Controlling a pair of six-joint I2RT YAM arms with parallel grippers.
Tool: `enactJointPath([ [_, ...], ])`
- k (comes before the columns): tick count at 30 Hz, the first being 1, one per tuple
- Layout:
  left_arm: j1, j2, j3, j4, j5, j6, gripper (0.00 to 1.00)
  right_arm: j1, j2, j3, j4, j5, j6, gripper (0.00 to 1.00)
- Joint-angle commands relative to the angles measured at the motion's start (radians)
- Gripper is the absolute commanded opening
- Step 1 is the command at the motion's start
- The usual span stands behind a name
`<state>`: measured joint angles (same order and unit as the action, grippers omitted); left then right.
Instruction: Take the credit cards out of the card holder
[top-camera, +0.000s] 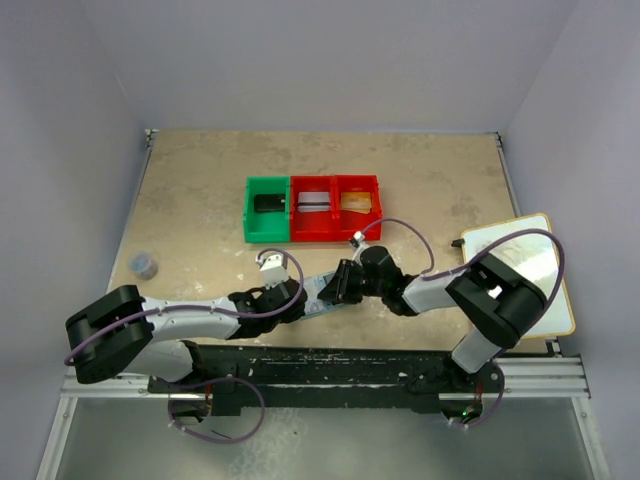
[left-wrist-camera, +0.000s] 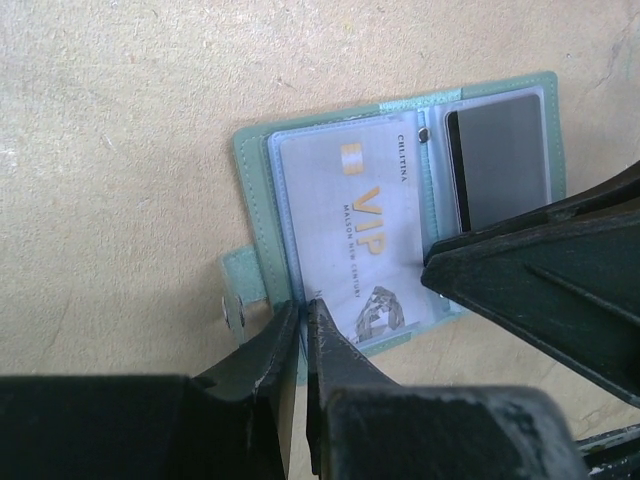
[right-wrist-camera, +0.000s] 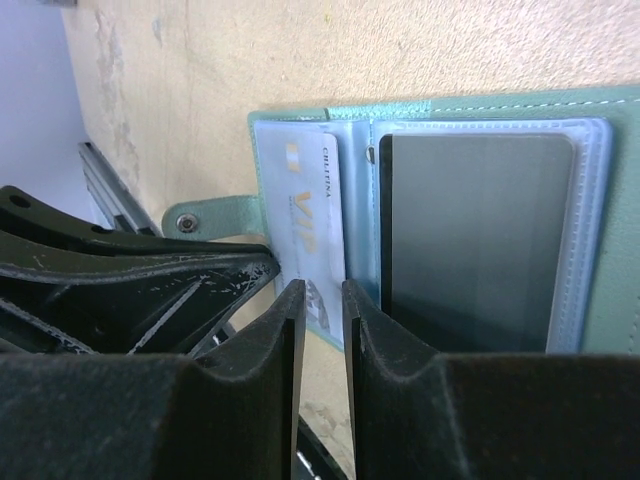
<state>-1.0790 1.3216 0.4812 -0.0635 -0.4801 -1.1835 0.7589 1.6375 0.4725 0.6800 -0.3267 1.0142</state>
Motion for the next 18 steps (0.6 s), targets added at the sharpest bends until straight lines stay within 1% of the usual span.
enactJointPath([
  [1,0.005,-0.004,0.031,-0.033,-0.028,0.034,0.04,0.002,-0.071,0.022,-0.096,0.1,-0.007,0.26],
  [3,0.005,0.004,0.034,-0.026,-0.024,0.04,0.04,0.002,-0.068,0.043,-0.125,0.097,-0.034,0.27],
  [5,0.006,0.011,0.038,-0.011,-0.01,0.058,0.03,0.002,-0.04,0.063,-0.134,0.065,-0.066,0.26],
  [7,0.005,0.018,0.043,-0.005,-0.003,0.064,0.02,0.003,-0.005,0.073,-0.094,0.058,-0.068,0.25],
  [10,0.005,0.03,0.047,0.005,0.009,0.077,0.0,0.005,0.041,0.044,0.019,-0.007,-0.039,0.24],
  [13,0.005,0.042,0.051,0.001,0.017,0.078,0.0,0.006,0.049,0.013,0.082,-0.027,-0.01,0.18],
  [14,0.005,0.043,0.05,0.002,0.018,0.076,0.0,0.005,0.047,0.005,0.09,-0.026,-0.006,0.16],
  [16,0.005,0.044,0.046,0.002,0.02,0.074,0.0,0.005,0.036,-0.005,0.097,-0.03,0.0,0.14],
  [18,0.005,0.043,0.044,0.0,0.017,0.07,0.0,0.004,0.026,-0.016,0.11,-0.036,0.007,0.1],
])
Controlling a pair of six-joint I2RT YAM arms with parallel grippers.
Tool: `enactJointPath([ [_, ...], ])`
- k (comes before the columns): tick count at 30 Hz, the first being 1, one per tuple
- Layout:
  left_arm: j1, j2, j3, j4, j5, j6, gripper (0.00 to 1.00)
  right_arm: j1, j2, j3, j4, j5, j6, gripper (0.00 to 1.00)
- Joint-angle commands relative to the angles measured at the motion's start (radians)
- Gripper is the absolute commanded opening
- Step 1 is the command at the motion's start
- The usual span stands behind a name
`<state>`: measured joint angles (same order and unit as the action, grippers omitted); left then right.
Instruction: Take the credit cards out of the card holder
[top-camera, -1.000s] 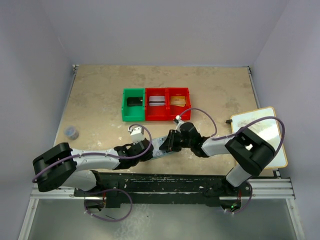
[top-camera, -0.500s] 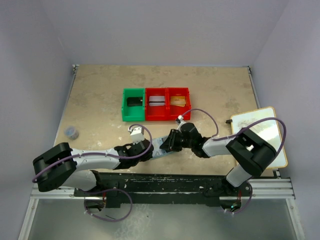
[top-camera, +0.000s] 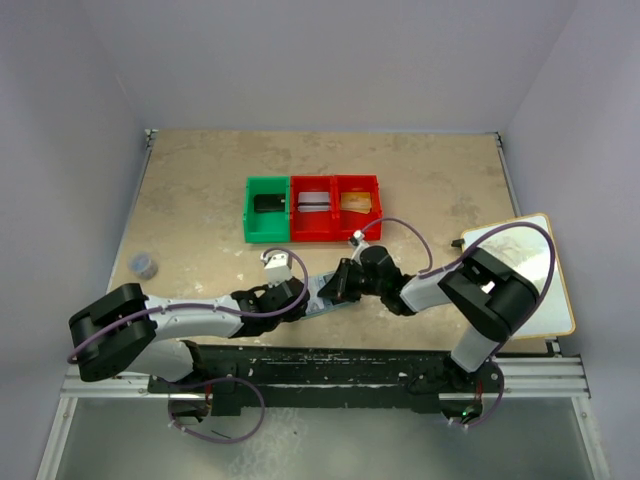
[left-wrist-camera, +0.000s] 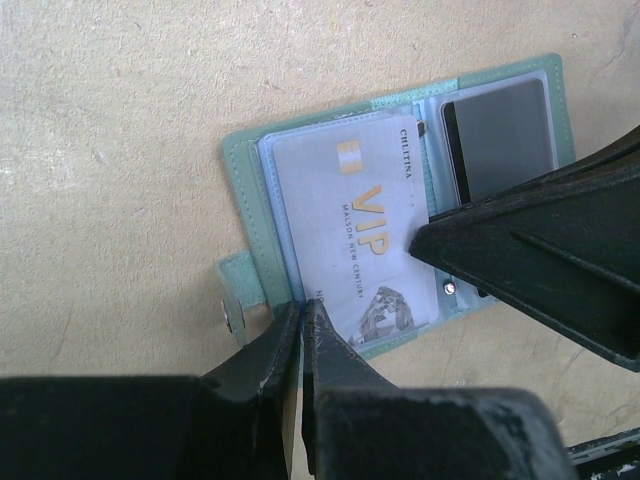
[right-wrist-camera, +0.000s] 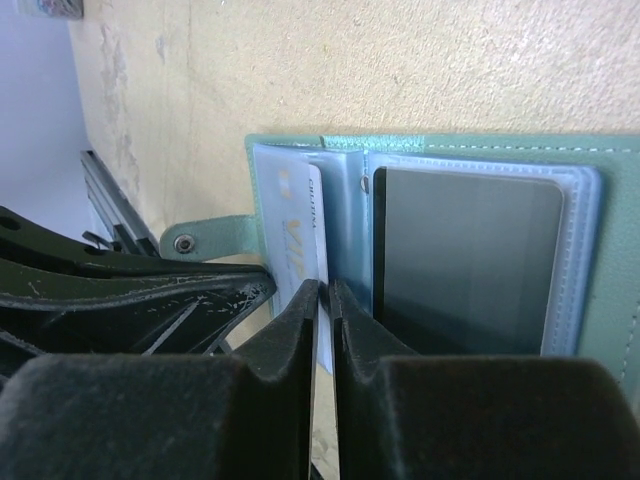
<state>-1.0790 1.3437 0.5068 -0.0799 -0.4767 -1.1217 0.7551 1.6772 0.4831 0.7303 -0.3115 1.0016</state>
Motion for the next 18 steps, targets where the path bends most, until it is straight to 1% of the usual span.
enactJointPath([
  [1,0.005,0.02,0.018,0.016,0.011,0.008,0.0,0.008,-0.017,-0.034,0.07,-0.059,0.028,0.09],
  [2,0.005,0.02,0.019,0.014,0.009,0.009,0.0,0.007,-0.021,-0.038,0.08,-0.062,0.035,0.02],
  [3,0.005,0.02,0.021,0.011,0.009,0.009,0.0,0.007,-0.024,-0.041,0.08,-0.059,0.035,0.0],
  [9,0.005,0.02,0.027,-0.006,0.003,0.012,0.0,0.006,-0.03,-0.054,0.07,-0.041,0.04,0.0],
  [18,0.005,-0.01,0.015,-0.04,-0.028,0.017,0.0,-0.011,-0.081,-0.101,0.064,-0.023,0.05,0.0],
])
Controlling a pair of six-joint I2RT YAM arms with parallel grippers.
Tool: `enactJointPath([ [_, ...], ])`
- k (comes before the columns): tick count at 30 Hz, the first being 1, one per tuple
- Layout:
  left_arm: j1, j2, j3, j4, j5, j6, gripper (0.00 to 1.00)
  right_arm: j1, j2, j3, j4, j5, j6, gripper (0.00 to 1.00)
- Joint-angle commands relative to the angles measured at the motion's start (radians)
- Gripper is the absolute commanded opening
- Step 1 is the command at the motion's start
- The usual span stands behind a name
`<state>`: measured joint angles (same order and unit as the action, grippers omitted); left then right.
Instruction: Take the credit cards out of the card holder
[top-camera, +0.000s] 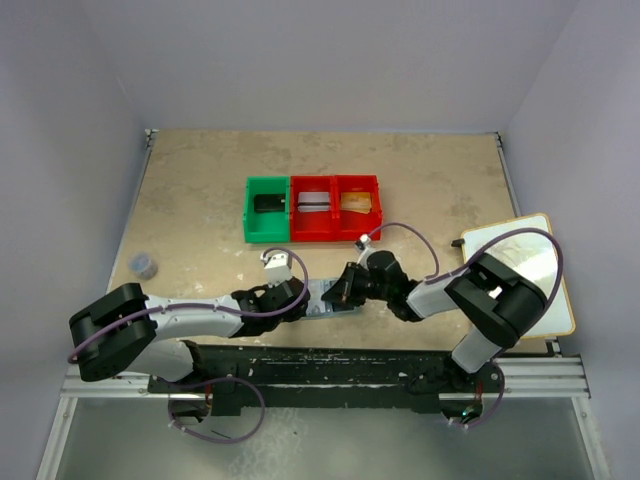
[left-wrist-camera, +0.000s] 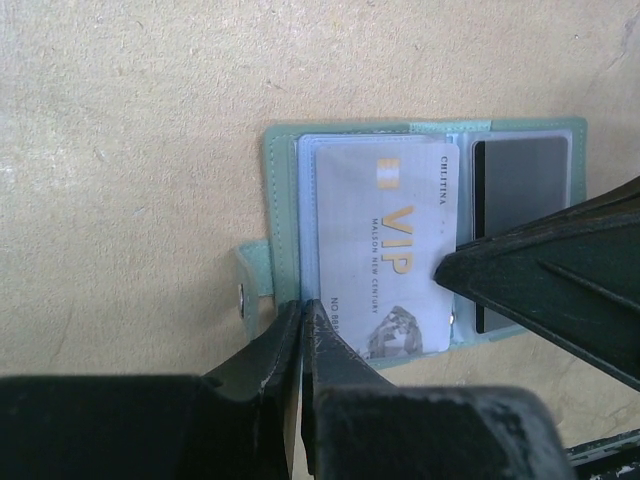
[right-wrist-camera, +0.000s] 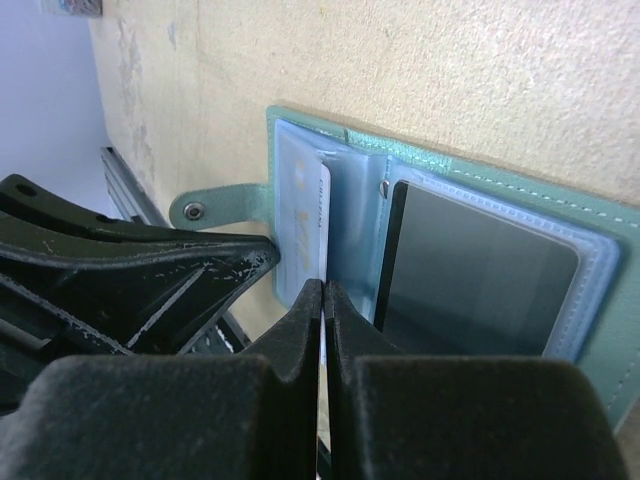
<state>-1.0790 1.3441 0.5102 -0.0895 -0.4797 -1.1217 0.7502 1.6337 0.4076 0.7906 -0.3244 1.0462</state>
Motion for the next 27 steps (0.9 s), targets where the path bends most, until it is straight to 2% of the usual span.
enactJointPath([
  [1,0.005,-0.01,0.012,-0.031,-0.024,0.021,0.0,-0.006,-0.039,-0.03,0.004,-0.008,0.007,0.0],
  [13,0.005,-0.061,-0.007,-0.001,-0.013,0.041,0.0,-0.007,-0.051,-0.098,0.062,0.018,0.057,0.0],
  [22,0.005,-0.114,0.0,0.016,0.006,0.067,0.02,-0.005,-0.062,-0.089,0.008,0.075,0.067,0.0],
  [27,0.005,-0.104,0.011,0.079,0.058,0.105,0.05,-0.007,-0.072,-0.088,0.006,0.075,0.077,0.02],
])
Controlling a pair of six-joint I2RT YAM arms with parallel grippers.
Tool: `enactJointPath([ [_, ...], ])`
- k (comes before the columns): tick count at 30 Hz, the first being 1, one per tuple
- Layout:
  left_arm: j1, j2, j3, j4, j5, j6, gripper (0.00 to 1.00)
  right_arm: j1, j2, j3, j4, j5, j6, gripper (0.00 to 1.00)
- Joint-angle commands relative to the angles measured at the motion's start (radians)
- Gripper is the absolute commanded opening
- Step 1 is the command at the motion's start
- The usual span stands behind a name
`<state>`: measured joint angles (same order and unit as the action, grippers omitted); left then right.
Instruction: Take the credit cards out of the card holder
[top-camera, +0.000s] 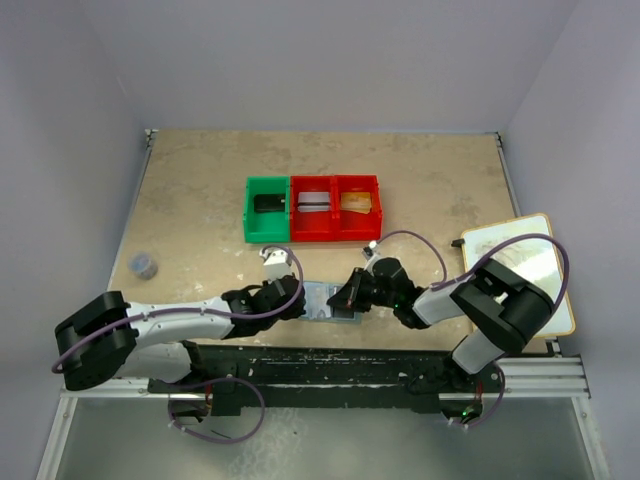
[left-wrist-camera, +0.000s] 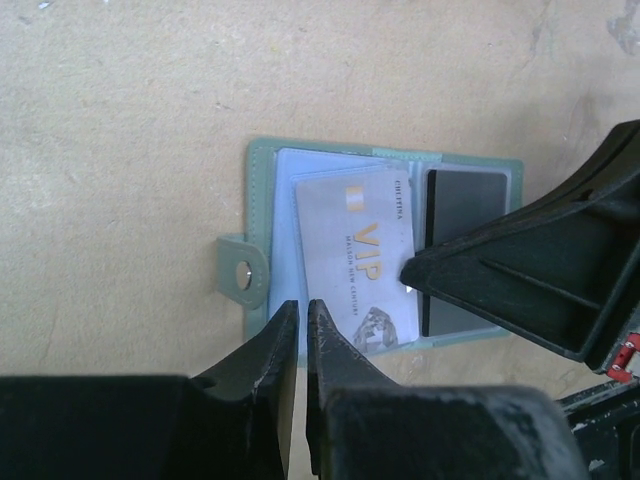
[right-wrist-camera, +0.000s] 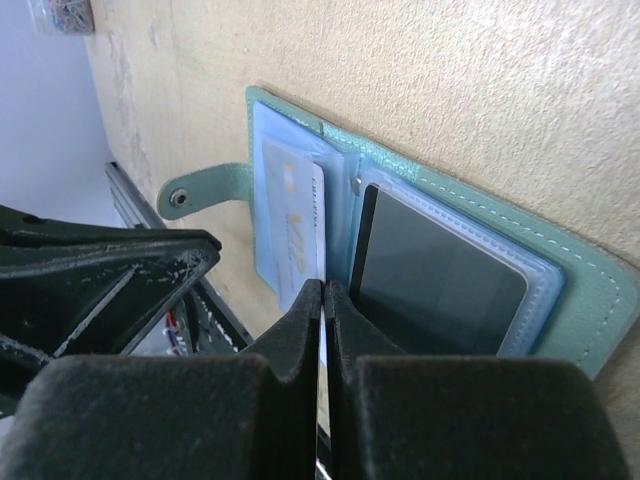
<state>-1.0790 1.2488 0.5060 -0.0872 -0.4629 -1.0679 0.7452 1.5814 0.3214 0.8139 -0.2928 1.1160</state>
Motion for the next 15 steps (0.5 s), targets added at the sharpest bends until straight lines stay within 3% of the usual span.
enactJointPath([
  [1,0.005,0.002,0.016,0.096,0.057,0.06,0.06,-0.001,-0.018,0.002,-0.011,0.04,0.004,0.02],
  [9,0.004,0.169,0.099,0.059,0.08,0.087,0.03,-0.002,-0.001,-0.027,0.102,0.008,0.046,0.1],
  [15,0.002,0.172,0.1,0.017,0.046,0.071,0.0,-0.002,0.024,-0.025,0.119,0.005,0.052,0.14],
])
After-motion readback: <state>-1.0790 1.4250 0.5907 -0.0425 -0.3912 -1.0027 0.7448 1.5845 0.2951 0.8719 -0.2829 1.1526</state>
